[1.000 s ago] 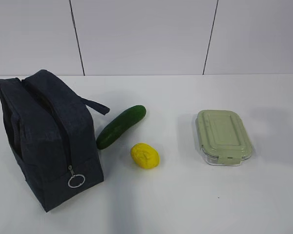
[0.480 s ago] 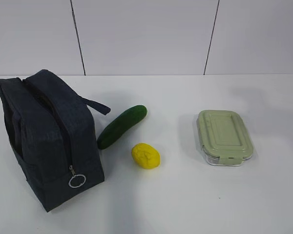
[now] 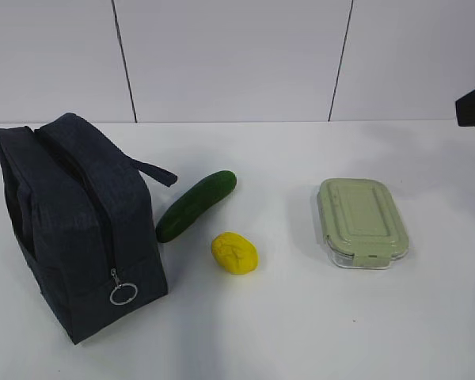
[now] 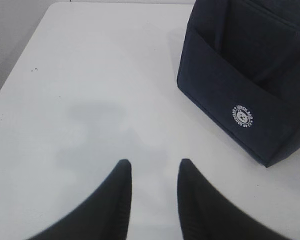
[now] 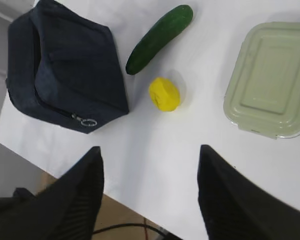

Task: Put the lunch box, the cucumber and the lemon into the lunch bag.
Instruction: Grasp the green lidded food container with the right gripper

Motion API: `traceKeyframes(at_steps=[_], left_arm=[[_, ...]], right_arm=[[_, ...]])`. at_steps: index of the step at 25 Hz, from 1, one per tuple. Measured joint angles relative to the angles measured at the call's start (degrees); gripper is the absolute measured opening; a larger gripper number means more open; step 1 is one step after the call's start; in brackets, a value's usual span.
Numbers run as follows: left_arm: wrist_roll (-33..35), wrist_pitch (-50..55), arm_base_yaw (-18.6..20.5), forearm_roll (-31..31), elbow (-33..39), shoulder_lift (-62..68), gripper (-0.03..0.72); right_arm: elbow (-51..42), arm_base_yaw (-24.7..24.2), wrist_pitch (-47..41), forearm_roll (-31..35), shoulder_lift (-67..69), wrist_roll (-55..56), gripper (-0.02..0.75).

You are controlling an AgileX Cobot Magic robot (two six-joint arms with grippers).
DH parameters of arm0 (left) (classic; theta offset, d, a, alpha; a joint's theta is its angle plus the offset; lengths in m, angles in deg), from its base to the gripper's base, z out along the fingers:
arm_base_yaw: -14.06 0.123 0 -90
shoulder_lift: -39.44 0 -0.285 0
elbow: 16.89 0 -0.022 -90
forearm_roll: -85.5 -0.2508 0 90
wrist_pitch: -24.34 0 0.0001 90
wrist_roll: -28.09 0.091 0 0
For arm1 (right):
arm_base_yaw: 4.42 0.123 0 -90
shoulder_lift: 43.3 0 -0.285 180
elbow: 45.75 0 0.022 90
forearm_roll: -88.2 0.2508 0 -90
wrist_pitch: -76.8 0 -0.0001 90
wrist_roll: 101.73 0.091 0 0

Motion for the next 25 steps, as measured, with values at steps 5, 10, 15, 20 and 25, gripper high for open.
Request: traceKeyframes(at_steps=[5, 10, 15, 20, 25], left_arm=[[0.0, 0.0, 0.0, 0.0, 0.0, 0.0, 0.235], [0.0, 0.0, 0.0, 0.0, 0.0, 0.0, 0.235], [0.0, 0.0, 0.0, 0.0, 0.0, 0.0, 0.235], [0.0, 0.0, 0.0, 0.0, 0.0, 0.0, 0.235], [0.0, 0.0, 0.0, 0.0, 0.0, 0.0, 0.235]], right_arm=[[0.0, -9.7, -0.9, 12.8, 8.6, -9.8, 0.454], [0.1, -12.8, -0.9, 10.1, 14.9, -12.3, 0.454], [0.4, -13.0, -0.6, 7.7, 21.4, -16.9, 0.454], [3.9, -13.0, -0.5, 7.7, 28.6, -19.5, 0.454], [8.4, -13.0, 0.0, 6.7, 35.2, -20.6, 0.454]])
